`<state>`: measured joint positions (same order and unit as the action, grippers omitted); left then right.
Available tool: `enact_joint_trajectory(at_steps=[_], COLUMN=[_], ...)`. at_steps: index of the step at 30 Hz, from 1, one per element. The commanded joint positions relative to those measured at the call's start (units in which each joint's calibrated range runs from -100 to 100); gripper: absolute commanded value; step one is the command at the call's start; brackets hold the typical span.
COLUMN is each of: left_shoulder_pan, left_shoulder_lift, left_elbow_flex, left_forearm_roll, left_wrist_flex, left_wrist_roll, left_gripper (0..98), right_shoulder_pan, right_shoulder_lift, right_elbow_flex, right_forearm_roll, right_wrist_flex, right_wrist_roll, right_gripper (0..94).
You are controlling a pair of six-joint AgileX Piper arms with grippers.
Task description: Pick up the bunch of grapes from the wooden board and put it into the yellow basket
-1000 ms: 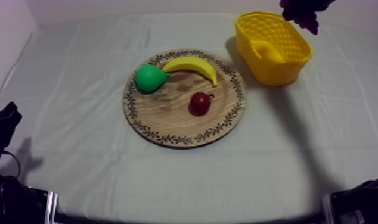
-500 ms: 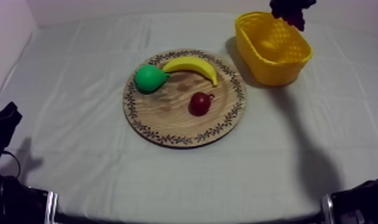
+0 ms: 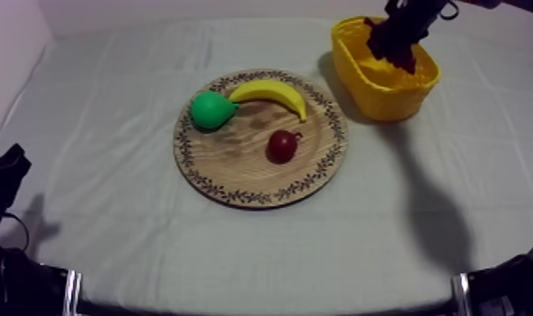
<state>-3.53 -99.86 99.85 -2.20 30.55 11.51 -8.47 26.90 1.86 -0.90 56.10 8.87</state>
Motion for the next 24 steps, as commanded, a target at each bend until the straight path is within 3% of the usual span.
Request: enact_joint_trajectory(at_steps=[1, 10, 19, 24], left_shoulder_pan=[0.02, 0.02, 0.02, 0.02], left_shoulder_lift=[0.03, 0.03, 0.03, 0.03], left_elbow_flex=[0.04, 0.04, 0.04, 0.04], left_forearm_roll=[-0.02, -0.02, -0.02, -0.02], left_wrist_flex=[0.0, 0.0, 0.0, 0.0], left_wrist_roll=[-0.01, -0.01, -0.01, -0.01], left_gripper=[0.1, 0.1, 0.1, 0.1], right_shoulder_pan=[-0.12, -0.53, -0.21, -0.31], right_shoulder_lift=[0.43, 0.49, -1.23, -2.52], right_elbow_flex=[0.66, 2.06, 2.09, 2.46], right_forearm_roll=[0.37, 0.71, 0.12, 0.54], right_wrist_flex=[-0.73, -2.14, -2.34, -2.26], right_wrist_roll=[-0.23, -0.5, -0.39, -0.61], right_gripper=[42.7, 44.9, 76.4, 85.8])
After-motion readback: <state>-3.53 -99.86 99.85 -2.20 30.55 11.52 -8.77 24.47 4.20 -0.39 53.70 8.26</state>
